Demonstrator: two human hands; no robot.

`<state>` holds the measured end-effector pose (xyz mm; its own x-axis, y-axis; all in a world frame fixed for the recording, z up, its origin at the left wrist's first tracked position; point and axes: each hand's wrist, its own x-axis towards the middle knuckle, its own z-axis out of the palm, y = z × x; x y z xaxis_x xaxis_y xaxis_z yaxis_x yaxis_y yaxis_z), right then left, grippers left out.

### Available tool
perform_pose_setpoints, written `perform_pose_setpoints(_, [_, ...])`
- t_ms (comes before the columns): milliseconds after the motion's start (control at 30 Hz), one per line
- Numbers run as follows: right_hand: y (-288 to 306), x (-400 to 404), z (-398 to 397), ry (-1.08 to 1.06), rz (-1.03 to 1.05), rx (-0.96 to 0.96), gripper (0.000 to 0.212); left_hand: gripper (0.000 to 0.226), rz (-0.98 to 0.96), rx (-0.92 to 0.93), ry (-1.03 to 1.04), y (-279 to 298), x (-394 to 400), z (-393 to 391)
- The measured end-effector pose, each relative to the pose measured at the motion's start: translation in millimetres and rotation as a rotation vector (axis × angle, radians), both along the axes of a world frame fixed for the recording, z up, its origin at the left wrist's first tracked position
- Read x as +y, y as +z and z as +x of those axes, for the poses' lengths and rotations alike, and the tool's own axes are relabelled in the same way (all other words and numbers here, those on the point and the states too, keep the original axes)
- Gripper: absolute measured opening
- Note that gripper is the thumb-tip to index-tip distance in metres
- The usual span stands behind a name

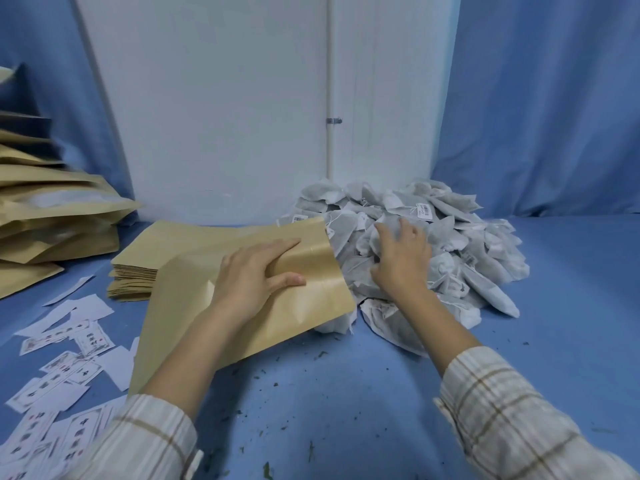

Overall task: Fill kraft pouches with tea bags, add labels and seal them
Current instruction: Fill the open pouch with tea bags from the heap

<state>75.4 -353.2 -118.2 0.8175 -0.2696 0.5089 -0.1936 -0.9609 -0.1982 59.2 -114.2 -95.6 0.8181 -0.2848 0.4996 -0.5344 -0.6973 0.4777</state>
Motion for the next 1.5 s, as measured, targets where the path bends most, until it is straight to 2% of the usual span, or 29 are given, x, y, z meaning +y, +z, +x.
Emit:
perform_pose_setpoints(67, [-0.2, -16.0, 6.1, -0.068, -0.086, 0.168, 0.065, 0.055, 0.000, -0.012, 0.011, -1.9, -7.1, 2.8])
perform_pose_setpoints(133, [0.6, -25.9, 9.8, -0.025, -0.051, 0.198, 0.058, 0.055, -0.020, -0.017, 0.023, -3.3, -12.7, 5.8])
perform_pose_setpoints(167, [0.8, -26.8, 8.7, 0.020, -0.026, 0.143, 0.054, 0.056, -0.029, -0.023, 0.027, -3.4, -14.8, 7.2])
perform_pose_setpoints(233, [0.7, -23.9, 1.5, 0.112, 0.141, -0.140, 0.044, 0.057, -0.040, -0.029, 0.033, -2.9, -17.8, 9.9])
perform_pose_setpoints(300, [1.6, -13.8, -10.7, 0.170, 0.526, -0.405, 0.033, 0.058, -0.056, -0.013, 0.033, -1.8, -19.0, 12.3])
perform_pose_setpoints(367, [5.9, -5.8, -19.2, 0.227, 1.054, -0.501, 0.034, 0.058, -0.076, 0.016, 0.029, -0.1, -18.1, 14.1])
perform_pose_setpoints(433, [11.0, -3.6, -23.9, 0.342, 1.466, -0.462, 0.032, 0.059, -0.105, 0.033, 0.023, 1.8, -16.2, 14.3])
perform_pose_setpoints(500, [11.1, -1.0, -24.1, 0.478, 1.597, -0.300, 0.027, 0.059, -0.125, 0.027, 0.017, 3.6, -14.4, 12.7])
perform_pose_setpoints(567, [10.9, 7.2, -24.4, 0.630, 1.562, -0.077, 0.020, 0.059, -0.138, 0.023, -0.019, 5.2, -14.0, 8.7])
perform_pose_setpoints(600, [11.9, 13.0, -23.9, 0.671, 1.458, 0.031, 0.019, 0.059, -0.131, 0.020, -0.053, 5.9, -14.8, 5.7])
perform_pose_setpoints(633, [14.0, 18.7, -23.2, 0.664, 1.274, 0.122, 0.019, 0.059, -0.104, 0.007, -0.089, 6.0, -16.0, 2.4])
perform_pose_setpoints(733, [21.8, 33.9, -14.9, 0.465, 0.515, 0.325, 0.016, 0.057, 0.031, -0.078, -0.144, 1.9, -19.0, -3.4])
perform_pose_setpoints(767, [23.4, 37.2, -13.6, 0.449, 0.420, 0.379, 0.021, 0.056, 0.044, -0.087, -0.150, 0.5, -18.3, -3.3])
perform_pose_setpoints(800, [24.3, 37.5, -13.3, 0.512, 0.453, 0.426, 0.024, 0.055, 0.029, -0.074, -0.154, -0.3, -17.1, -2.7])
perform_pose_setpoints(867, [23.8, 33.7, -18.6, 0.754, 0.821, 0.508, 0.025, 0.052, -0.037, -0.017, -0.148, 0.2, -13.8, 0.7])
perform_pose_setpoints(900, [21.3, 32.1, -22.7, 0.837, 1.027, 0.479, 0.024, 0.051, -0.048, -0.004, -0.135, 0.6, -12.5, 2.8])
perform_pose_setpoints(933, [16.1, 28.4, -22.7, 0.830, 1.105, 0.368, 0.023, 0.050, -0.039, -0.008, -0.118, 0.9, -11.7, 5.0])
perform_pose_setpoints(967, [11.0, 23.5, -21.9, 0.738, 1.052, 0.220, 0.022, 0.051, -0.026, -0.017, -0.104, 0.9, -11.9, 6.9])
perform_pose_setpoints(1033, [-1.2, 8.2, -15.4, 0.466, 0.697, 0.011, 0.021, 0.052, -0.016, -0.009, -0.098, 0.4, -14.0, 8.9])
perform_pose_setpoints(1067, [-6.3, 0.1, -14.4, 0.382, 0.476, 0.034, 0.022, 0.053, -0.017, 0.006, -0.102, -0.6, -15.8, 9.4])
perform_pose_setpoints(1167, [-20.0, -12.3, -11.7, 0.297, -0.005, 0.417, 0.041, 0.053, -0.008, 0.019, -0.106, -5.5, -20.0, 10.3])
perform_pose_setpoints(1200, [-22.4, -13.4, -11.5, 0.263, -0.103, 0.464, 0.040, 0.054, -0.006, 0.018, -0.105, -6.9, -21.4, 10.6])
perform_pose_setpoints(1233, [-23.7, -14.0, -12.0, 0.232, -0.159, 0.425, 0.034, 0.054, 0.000, 0.017, -0.102, -8.3, -22.5, 10.7])
perform_pose_setpoints(1300, [-23.2, -17.0, -13.4, 0.173, -0.122, 0.204, 0.022, 0.054, 0.017, 0.013, -0.091, -10.2, -23.5, 11.9])
perform_pose_setpoints(1333, [-23.5, -18.8, -14.9, 0.142, -0.004, 0.046, 0.021, 0.054, 0.021, 0.009, -0.083, -10.5, -23.6, 12.8])
perform_pose_setpoints(1367, [-21.6, -21.4, -18.3, 0.107, 0.184, -0.111, 0.021, 0.054, 0.018, 0.004, -0.076, -10.5, -23.6, 13.4])
perform_pose_setpoints(1433, [-14.2, -27.0, -25.6, 0.085, 0.704, -0.363, 0.016, 0.054, 0.012, -0.004, -0.065, -9.8, -24.3, 14.3])
perform_pose_setpoints(1500, [-5.9, -28.2, -29.5, 0.136, 1.141, -0.415, 0.008, 0.055, 0.017, -0.011, -0.053, -9.1, -25.1, 14.1])
